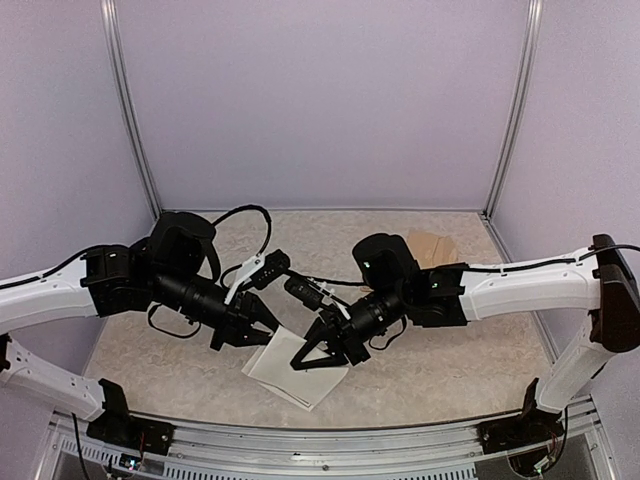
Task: Place the letter into the envelope and seal it
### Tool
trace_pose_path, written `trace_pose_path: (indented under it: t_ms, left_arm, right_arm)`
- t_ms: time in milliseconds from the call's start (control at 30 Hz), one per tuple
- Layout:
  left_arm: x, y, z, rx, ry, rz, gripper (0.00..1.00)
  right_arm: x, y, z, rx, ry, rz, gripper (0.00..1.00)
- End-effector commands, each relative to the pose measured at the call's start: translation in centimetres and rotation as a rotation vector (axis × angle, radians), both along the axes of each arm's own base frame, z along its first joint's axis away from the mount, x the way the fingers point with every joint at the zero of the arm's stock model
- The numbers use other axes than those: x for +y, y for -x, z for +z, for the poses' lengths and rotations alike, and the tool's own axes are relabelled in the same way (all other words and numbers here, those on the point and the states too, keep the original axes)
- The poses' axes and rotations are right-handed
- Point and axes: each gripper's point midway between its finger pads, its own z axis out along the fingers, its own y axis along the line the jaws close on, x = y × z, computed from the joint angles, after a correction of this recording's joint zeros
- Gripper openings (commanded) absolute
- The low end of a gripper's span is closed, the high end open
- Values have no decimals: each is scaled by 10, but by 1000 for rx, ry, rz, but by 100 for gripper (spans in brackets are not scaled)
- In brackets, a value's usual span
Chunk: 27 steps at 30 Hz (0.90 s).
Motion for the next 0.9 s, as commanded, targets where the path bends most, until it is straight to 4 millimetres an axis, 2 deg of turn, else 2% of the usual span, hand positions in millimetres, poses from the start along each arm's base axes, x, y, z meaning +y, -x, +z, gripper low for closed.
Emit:
trace_pose_path:
  t_ms: [0,100,267,367,467,600,800,867]
  left_arm:
    - [2,2,19,11,66,-17,0]
    - [5,0,17,30,69,-5,7]
    - [13,-3,11,60,58,23,34]
    - [21,-8,12,73,65,56,45]
    - [28,-10,13,93,78,76,50]
    - [34,-8,13,128,103,84,62]
    - [34,-8,14,148,128,103,82]
    - [33,-11,10,154,117,119,85]
  right_arm:
    - [1,5,6,-1,-15,20,6]
    - [0,4,11,-7,-26,11,3]
    - [0,3,14,-17,-28,-1,0]
    - [0,2,13,-22,-21,-8,0]
    - [0,-1,14,-29,-17,-21,0]
    - [1,-4,16,-41,-16,-34,0]
    - [4,-7,15,-51,-1,-45,1]
    - [4,-9,15,-57,3,-54,1]
